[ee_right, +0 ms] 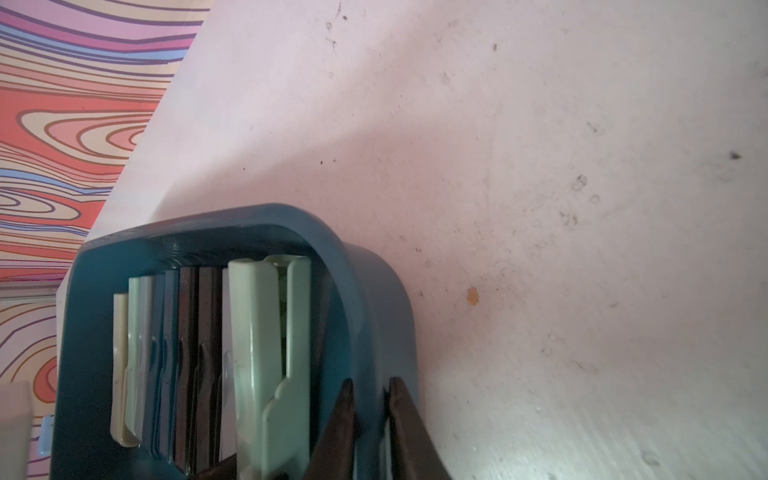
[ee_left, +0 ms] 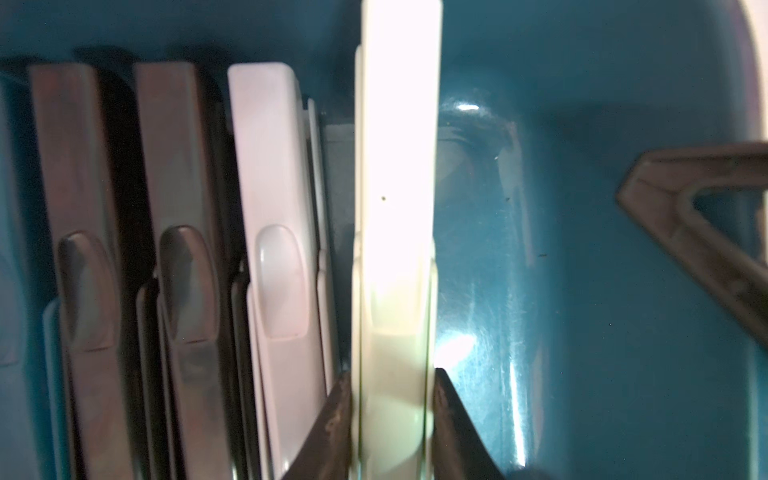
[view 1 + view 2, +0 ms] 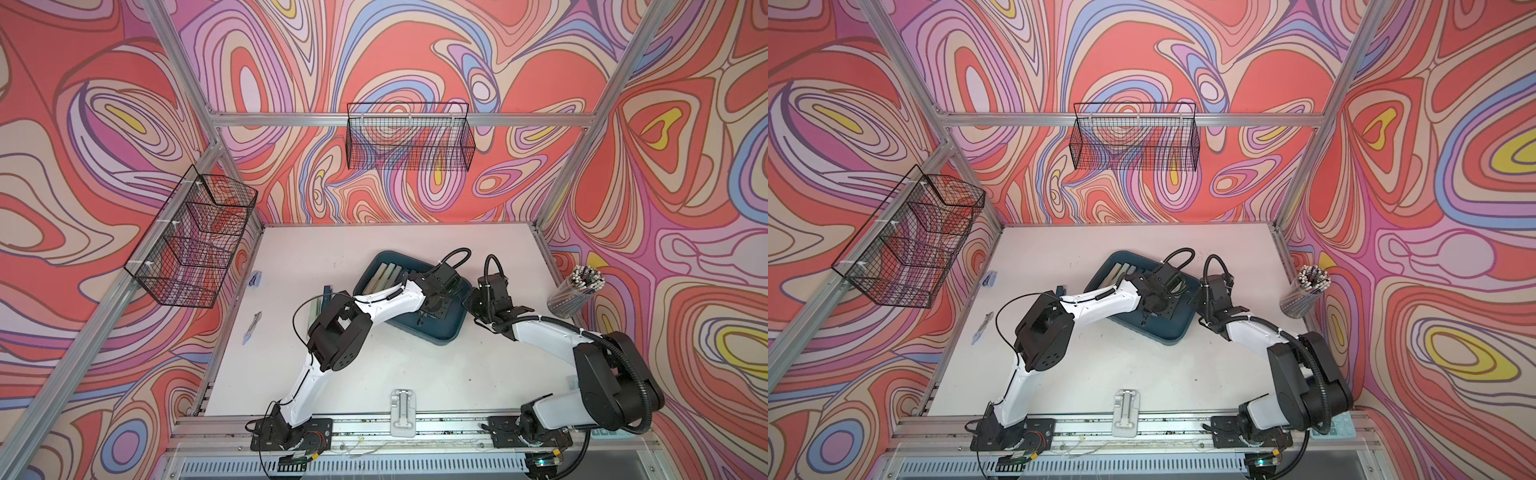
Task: Put the pruning pliers into the storage box
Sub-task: Place the pruning pliers in the storage box.
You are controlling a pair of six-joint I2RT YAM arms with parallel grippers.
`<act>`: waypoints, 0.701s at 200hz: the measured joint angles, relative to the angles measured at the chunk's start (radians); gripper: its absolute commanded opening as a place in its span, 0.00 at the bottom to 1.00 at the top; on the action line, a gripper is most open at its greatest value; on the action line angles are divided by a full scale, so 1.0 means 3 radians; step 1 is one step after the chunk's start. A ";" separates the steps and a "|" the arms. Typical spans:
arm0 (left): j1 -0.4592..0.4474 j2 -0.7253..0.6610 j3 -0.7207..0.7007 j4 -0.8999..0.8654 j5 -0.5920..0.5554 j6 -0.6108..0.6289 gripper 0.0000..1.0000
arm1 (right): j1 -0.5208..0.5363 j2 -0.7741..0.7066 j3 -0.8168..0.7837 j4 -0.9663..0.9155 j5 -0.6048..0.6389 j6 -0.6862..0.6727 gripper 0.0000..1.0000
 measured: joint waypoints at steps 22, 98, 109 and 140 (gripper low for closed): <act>-0.0001 0.0000 0.0000 0.0006 0.0001 0.0000 0.32 | -0.0003 -0.0005 0.0000 0.0000 -0.0004 0.0001 0.17; -0.0001 -0.0001 0.0028 0.0022 0.0074 0.0025 0.40 | -0.0025 -0.0095 -0.0003 -0.0042 -0.0047 -0.0112 0.24; -0.0001 -0.0006 0.0028 0.0027 0.0103 0.0041 0.41 | -0.0027 -0.0126 -0.0003 -0.0076 -0.0043 -0.0173 0.27; -0.0001 -0.0182 -0.0014 0.0062 0.0135 0.0159 0.44 | -0.0028 -0.0301 0.0051 -0.0253 0.0046 -0.0390 0.31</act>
